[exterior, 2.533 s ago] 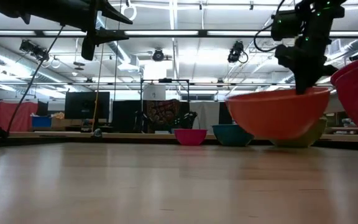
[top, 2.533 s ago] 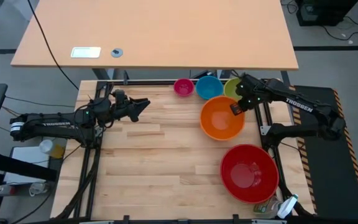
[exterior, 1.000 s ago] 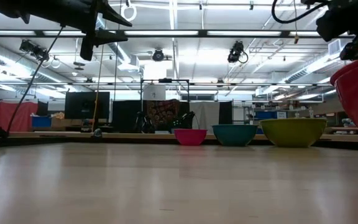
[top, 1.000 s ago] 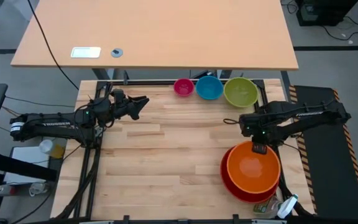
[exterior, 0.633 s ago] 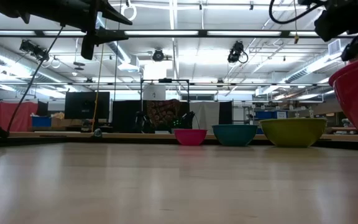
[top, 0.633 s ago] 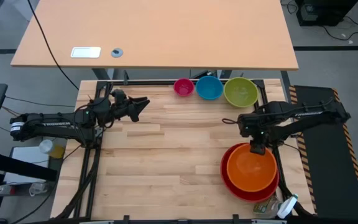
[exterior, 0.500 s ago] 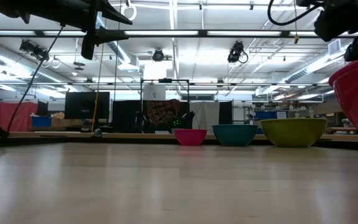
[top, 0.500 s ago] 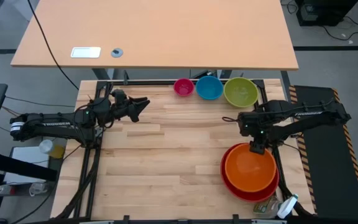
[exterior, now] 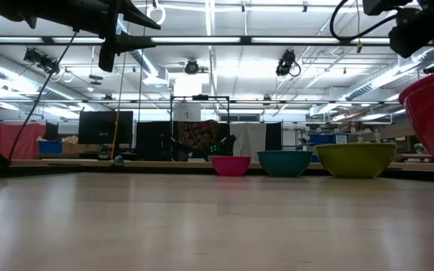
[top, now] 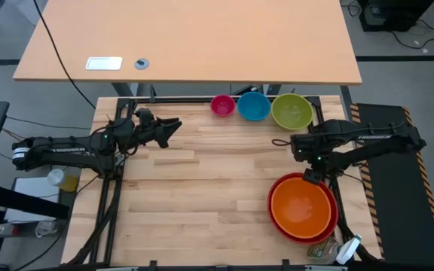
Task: Nest bowls inside each other
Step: Stack the green bowl into the orange bowl
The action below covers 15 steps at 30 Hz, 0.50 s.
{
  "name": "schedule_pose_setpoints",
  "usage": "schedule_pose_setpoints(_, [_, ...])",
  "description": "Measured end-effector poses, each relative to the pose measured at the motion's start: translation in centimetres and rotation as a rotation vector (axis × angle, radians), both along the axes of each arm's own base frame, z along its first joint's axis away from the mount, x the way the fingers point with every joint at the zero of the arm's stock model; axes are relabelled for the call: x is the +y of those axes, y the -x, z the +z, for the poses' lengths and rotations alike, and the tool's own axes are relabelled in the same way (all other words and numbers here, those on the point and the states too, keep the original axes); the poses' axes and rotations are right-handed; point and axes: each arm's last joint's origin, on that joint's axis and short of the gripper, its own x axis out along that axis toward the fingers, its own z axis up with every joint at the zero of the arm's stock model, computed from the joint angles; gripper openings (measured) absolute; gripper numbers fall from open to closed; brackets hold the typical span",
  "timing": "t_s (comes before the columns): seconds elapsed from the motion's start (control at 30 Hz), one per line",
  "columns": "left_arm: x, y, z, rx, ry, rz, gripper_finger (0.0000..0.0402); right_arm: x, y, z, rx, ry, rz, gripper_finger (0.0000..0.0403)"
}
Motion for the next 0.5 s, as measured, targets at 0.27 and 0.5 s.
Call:
schedule_pose_setpoints(0.27, [0.0,0.0,0.0,0.004,-0.016,0.0,0.0178,-2.0,-1.3,0.5,-0.235,0.403,-0.303,0.0222])
schedule_pose_setpoints(0.5, [0.0,0.0,0.0,0.004,-0.015,0.0,0.0178,-7.0,-2.1,-2.4,-0.276,0.519,-0.679,0.0199])
